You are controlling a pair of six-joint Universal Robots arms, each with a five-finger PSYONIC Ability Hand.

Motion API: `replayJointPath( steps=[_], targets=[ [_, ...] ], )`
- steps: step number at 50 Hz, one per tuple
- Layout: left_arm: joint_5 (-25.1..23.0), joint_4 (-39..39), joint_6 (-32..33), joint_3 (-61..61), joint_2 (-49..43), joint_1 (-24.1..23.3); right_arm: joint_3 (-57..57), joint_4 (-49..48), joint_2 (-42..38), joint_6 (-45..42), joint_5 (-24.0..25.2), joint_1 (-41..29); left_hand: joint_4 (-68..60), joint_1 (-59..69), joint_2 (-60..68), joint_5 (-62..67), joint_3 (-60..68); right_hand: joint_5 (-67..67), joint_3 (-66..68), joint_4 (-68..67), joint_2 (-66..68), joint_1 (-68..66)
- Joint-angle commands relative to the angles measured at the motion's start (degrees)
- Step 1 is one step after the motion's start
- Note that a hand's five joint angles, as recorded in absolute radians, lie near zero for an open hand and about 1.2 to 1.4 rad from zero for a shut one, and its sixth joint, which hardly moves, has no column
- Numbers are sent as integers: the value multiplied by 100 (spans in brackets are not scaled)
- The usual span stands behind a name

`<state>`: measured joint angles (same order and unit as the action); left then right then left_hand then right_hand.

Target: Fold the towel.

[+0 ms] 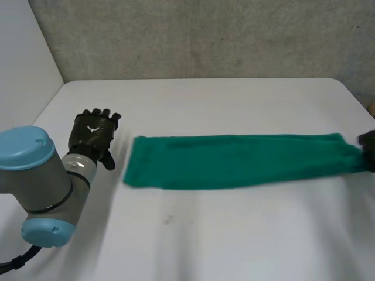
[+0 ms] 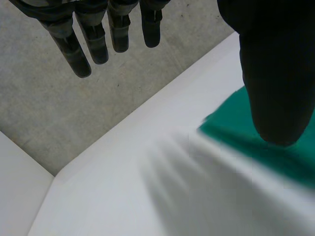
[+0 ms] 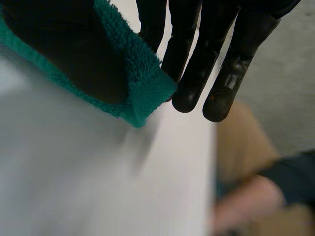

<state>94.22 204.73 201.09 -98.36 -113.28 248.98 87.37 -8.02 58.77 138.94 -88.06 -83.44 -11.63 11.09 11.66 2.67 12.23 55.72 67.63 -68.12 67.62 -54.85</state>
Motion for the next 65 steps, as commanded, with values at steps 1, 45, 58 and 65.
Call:
replayJointPath(
  steps=[1,45,58,65],
  targets=[
    [9,-4,0,-52,17,28,-738,265,354,-1133,-221,-31,163,-109,-166,-267,-223,1428,1237,-1188,1238,-2515],
    [26,32,-193,1081,-536,-1589,-380,467,213,1521,191,-3725,163,-109,-166,-267,-223,-5572,-5763,5812,-5762,4485],
    [53,-144,-185,2154,-1776,-1721,737,11,240,1759,588,-2661,158,-105,-162,-263,-218,-4070,-4261,4309,-4260,2983],
    [79,-162,-193,2093,-1812,-1607,905,-244,231,1759,588,-2458,158,-105,-162,-263,-218,-2722,-2913,2962,-2912,1635]
  ],
)
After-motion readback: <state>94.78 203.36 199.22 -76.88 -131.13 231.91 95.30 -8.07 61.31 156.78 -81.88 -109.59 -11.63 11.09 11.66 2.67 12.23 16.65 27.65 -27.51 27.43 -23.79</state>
